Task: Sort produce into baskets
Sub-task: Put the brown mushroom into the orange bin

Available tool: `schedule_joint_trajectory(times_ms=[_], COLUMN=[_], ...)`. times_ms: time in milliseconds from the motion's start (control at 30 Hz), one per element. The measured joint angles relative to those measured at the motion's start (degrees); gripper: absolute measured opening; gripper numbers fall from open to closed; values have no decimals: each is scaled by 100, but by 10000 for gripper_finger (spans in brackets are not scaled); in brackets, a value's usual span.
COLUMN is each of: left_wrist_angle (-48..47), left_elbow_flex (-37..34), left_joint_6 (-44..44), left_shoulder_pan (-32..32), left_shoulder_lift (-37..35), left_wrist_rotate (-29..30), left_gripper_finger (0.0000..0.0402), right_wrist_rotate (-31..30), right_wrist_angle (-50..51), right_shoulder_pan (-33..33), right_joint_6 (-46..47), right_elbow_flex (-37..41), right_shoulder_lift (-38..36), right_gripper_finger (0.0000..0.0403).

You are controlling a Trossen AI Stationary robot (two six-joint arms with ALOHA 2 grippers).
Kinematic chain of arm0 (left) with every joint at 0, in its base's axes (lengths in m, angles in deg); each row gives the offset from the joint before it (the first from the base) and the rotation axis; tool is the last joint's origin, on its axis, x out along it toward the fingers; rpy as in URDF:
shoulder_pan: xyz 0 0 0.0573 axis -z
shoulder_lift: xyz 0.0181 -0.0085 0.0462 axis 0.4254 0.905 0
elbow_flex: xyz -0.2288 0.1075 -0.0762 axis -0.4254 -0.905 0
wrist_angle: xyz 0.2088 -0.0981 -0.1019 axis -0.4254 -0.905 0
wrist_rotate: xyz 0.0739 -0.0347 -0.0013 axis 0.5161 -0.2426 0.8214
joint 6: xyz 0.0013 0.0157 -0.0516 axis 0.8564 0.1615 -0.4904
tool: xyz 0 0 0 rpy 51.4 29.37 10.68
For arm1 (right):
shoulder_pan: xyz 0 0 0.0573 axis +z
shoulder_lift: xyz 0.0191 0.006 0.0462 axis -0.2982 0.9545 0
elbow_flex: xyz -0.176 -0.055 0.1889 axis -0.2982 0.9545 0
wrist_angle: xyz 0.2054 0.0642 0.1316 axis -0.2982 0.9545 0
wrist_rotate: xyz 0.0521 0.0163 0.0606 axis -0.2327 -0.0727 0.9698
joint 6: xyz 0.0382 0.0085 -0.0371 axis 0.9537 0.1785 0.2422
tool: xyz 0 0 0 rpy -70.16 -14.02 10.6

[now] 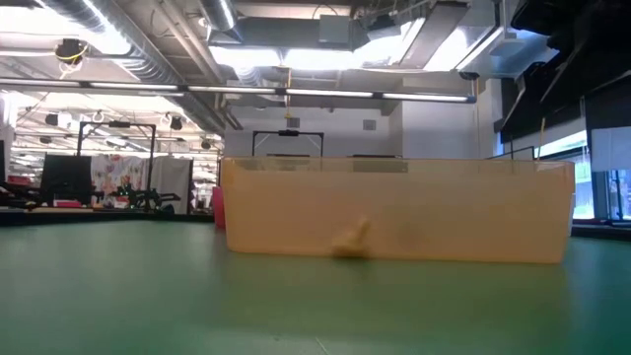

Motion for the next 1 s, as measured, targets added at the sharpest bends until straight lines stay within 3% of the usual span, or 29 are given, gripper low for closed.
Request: schedule_joint_trajectory(times_ms=[167,433,567,800,1000], left_wrist_angle=[409,401,401,391,464], left_elbow_flex=[-291,-356,-284,-207,-205], left_joint_6=[127,651,1044,2057,3751], left_shoulder_pan=[1,-24,-126,-656,-1406], left_shoulder_lift=[0,-13,-33,-534,-1184], left_wrist_rotate=[13,77,199,1312,2772], left_gripper_finger=[215,92,50,50,63], right_wrist_rotate=[-105,-107,-105,-156,-153], right_wrist_angle=[1,1,1,-196,-515], right_shoulder_pan=[0,0,-2,-2,0], right_joint_6=[11,11,11,11,13], right_elbow_flex=[0,0,0,0,0], right_shoulder_lift=[0,-1,-2,0,-2], right_gripper_finger=[399,399,399,399,399])
